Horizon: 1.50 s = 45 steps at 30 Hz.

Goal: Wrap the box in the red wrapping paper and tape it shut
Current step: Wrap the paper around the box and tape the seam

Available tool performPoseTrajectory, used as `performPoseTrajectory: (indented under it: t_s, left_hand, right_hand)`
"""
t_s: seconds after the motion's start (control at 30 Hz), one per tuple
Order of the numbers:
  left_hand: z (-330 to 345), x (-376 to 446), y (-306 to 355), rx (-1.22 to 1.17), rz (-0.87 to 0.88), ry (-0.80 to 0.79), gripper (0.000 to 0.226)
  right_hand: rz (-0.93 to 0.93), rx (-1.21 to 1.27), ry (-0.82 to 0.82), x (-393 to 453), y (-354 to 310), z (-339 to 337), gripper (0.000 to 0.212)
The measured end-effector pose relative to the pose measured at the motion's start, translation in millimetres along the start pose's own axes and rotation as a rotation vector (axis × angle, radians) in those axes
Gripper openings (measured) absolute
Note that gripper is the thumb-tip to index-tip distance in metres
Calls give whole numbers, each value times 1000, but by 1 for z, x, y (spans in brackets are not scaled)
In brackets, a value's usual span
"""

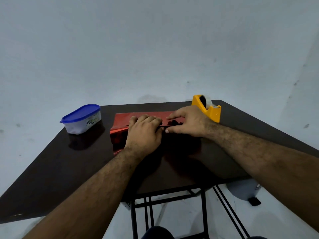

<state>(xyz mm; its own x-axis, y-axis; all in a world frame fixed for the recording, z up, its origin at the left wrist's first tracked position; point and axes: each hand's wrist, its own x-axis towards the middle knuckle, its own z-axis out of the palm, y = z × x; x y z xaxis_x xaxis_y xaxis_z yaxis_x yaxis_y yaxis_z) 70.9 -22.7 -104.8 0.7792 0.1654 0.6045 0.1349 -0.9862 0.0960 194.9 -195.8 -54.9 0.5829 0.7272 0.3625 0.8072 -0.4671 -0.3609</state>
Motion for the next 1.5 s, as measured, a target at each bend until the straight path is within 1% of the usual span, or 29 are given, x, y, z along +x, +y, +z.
performPoseTrajectory:
  t_s: [0.03, 0.07, 0.1, 0.13, 0.17, 0.2, 0.27, 0.3, 0.33, 0.43, 0.5, 0.57, 0.63, 0.77, 0.93, 1.03, 1.1, 1.2, 1.3, 1.37, 1.4, 1.5]
  left_hand:
    - [0, 0, 0, -11, -2, -1, 37]
    - [0, 0, 0, -21, -6, -3, 37]
    - [0, 1, -1, -26, -9, -5, 37]
    - [1, 0, -1, -29, -11, -5, 37]
    - [1, 0, -1, -30, -11, -2, 38]
    - [2, 0, -1, -34, -10, 1, 38]
    - [3, 0, -1, -38, -8, 10, 38]
    - [4, 0, -1, -40, -6, 17, 37]
    - [4, 0, -1, -40, -5, 22, 37]
    - [6, 0, -3, -37, -3, 33, 36]
    - [7, 0, -3, -39, -7, 32, 35]
    - [7, -1, -3, -43, -11, 32, 34]
    - [7, -1, -2, -51, -15, 29, 33]
    - [6, -2, -2, -65, -29, 24, 32]
    - [5, -3, -2, -85, -54, 27, 33]
    - [5, -2, -1, -86, -58, 23, 33]
    - [5, -2, -1, -82, -60, 19, 34]
    - [6, -2, -1, -75, -57, 25, 33]
    - [8, -2, -2, -72, -60, 14, 34]
    - [8, -1, -2, -67, -67, 4, 35]
    - [9, -1, -2, -64, -68, 1, 36]
    - [9, 0, -2, -60, -67, 0, 36]
  right_hand:
    - [30, 111, 88, 0, 2, -5, 48]
    - [75, 210, 237, 2, 6, -10, 39]
    - [142, 266, 402, 7, 13, -16, 29]
    - [240, 288, 532, 13, 24, -24, 23]
    - [364, 289, 604, 20, 37, -34, 23]
    - [486, 266, 621, 26, 51, -45, 29]
    - [698, 179, 561, 34, 78, -64, 42]
    - [781, 140, 510, 37, 88, -71, 45]
    - [843, 114, 448, 38, 93, -77, 43]
    - [936, 97, 204, 45, 102, -86, 32]
    - [996, 142, 111, 51, 109, -89, 25]
    - [1057, 195, 72, 56, 114, -91, 21]
    - [1091, 228, 50, 56, 109, -93, 10]
    - [1032, 267, -26, 58, 110, -95, 26]
    - [989, 347, 28, 55, 109, -88, 27]
    - [1016, 377, 47, 59, 111, -82, 16]
    - [1075, 415, 101, 61, 111, -78, 10]
    - [1109, 523, 185, 64, 113, -75, 17]
    - [1110, 756, 305, 65, 112, -69, 19]
    - [1110, 918, 427, 63, 113, -65, 10]
    - [1100, 978, 483, 61, 113, -63, 10]
    - [1032, 1129, 616, 54, 115, -57, 16]
